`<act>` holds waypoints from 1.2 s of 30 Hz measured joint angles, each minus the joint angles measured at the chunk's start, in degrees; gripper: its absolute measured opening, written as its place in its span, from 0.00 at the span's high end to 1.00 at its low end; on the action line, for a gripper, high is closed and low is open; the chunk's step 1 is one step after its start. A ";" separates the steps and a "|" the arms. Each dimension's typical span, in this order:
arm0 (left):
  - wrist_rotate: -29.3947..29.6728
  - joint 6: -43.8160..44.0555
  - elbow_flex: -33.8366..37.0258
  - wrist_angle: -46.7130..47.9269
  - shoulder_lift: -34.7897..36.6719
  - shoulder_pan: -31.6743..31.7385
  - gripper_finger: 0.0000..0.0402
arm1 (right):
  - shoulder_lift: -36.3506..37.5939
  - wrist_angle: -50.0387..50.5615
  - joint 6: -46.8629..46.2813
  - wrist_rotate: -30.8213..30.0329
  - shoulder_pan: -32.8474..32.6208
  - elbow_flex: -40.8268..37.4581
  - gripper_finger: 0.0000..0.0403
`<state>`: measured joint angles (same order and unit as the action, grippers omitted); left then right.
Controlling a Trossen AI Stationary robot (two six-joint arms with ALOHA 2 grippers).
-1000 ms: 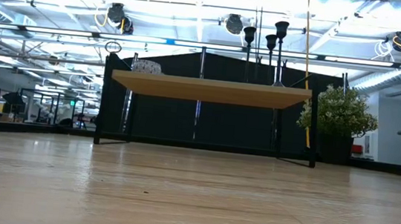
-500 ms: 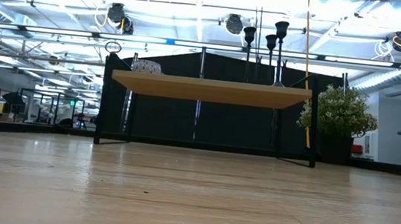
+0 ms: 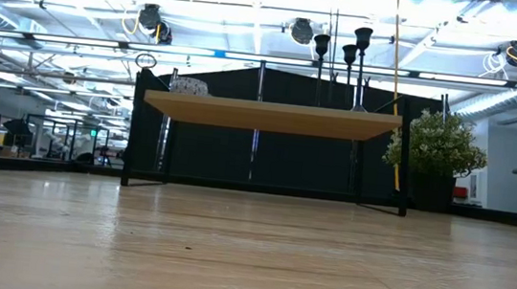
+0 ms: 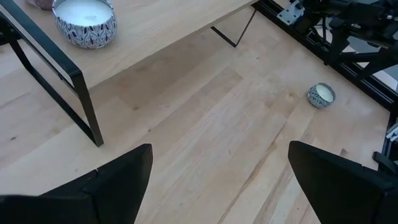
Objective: Pick & Place candle stick holders
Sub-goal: Put the blue patterned scented candle on the shelf
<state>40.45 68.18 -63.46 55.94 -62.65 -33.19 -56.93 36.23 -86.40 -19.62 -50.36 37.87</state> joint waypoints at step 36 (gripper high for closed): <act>-0.04 0.92 0.00 0.00 0.00 2.10 0.05 | -19.06 -1.96 0.74 4.02 -7.13 0.00 0.03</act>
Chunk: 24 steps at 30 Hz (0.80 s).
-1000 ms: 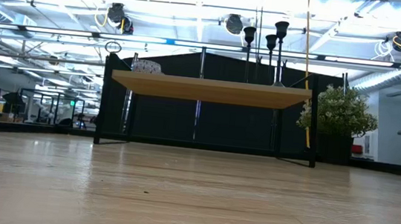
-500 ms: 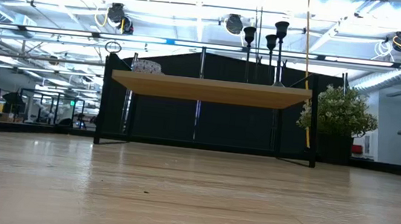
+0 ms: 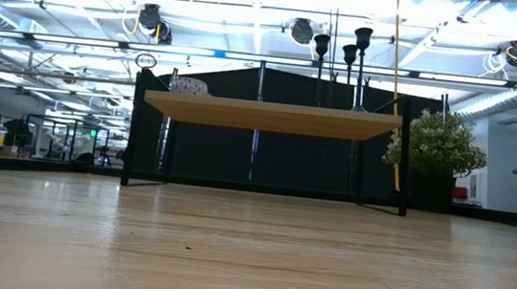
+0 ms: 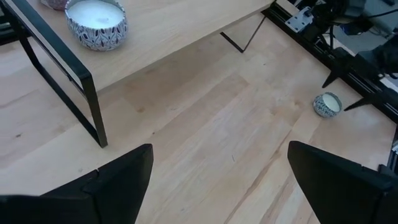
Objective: Pick & Place candle stick holders
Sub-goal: Put the blue patterned scented candle on the shelf
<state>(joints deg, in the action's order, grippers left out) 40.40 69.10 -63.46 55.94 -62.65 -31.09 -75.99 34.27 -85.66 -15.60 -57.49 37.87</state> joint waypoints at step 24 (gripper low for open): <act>-1.99 -1.29 0.00 0.00 0.01 1.46 0.05 | -0.13 -2.11 12.34 0.85 5.45 -0.04 0.03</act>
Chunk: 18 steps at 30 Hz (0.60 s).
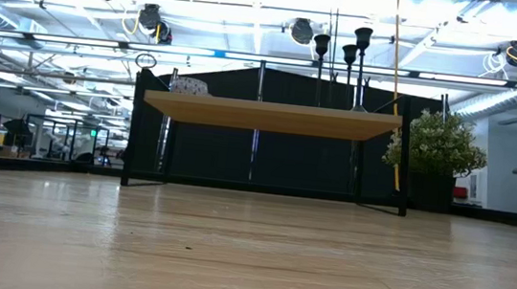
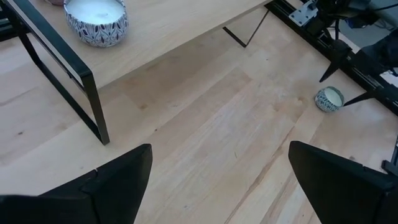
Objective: Pick & Place candle stick holders
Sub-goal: Put the blue patterned scented candle on the shelf
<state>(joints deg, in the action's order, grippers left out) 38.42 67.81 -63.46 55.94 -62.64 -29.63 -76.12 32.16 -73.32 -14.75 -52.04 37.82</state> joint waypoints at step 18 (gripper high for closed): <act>0.02 -1.31 0.00 0.00 -0.01 0.00 0.06 | 4.84 -0.66 4.74 10.60 5.19 0.00 0.03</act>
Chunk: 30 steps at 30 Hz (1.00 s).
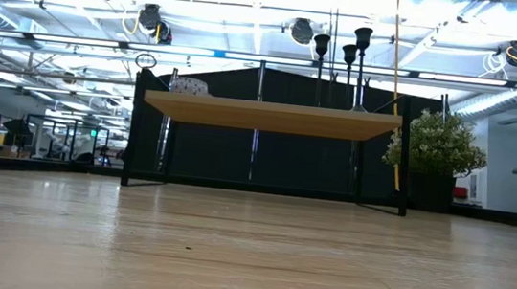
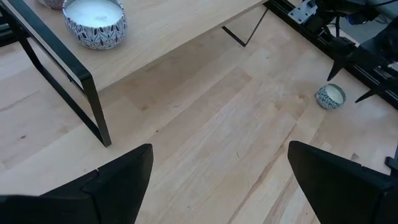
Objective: Pick & Place candle stick holders
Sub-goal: Put the blue patterned scented candle on the shelf
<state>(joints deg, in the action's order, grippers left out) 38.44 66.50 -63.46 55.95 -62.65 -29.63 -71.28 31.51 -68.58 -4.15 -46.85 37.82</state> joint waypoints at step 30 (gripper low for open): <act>0.53 -1.27 0.00 0.02 0.01 0.00 0.06 | 5.17 3.04 0.11 1.36 5.22 0.02 0.03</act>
<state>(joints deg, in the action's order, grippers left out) 38.97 65.23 -63.46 55.96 -62.64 -29.63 -66.11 34.54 -68.46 -2.79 -41.63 37.85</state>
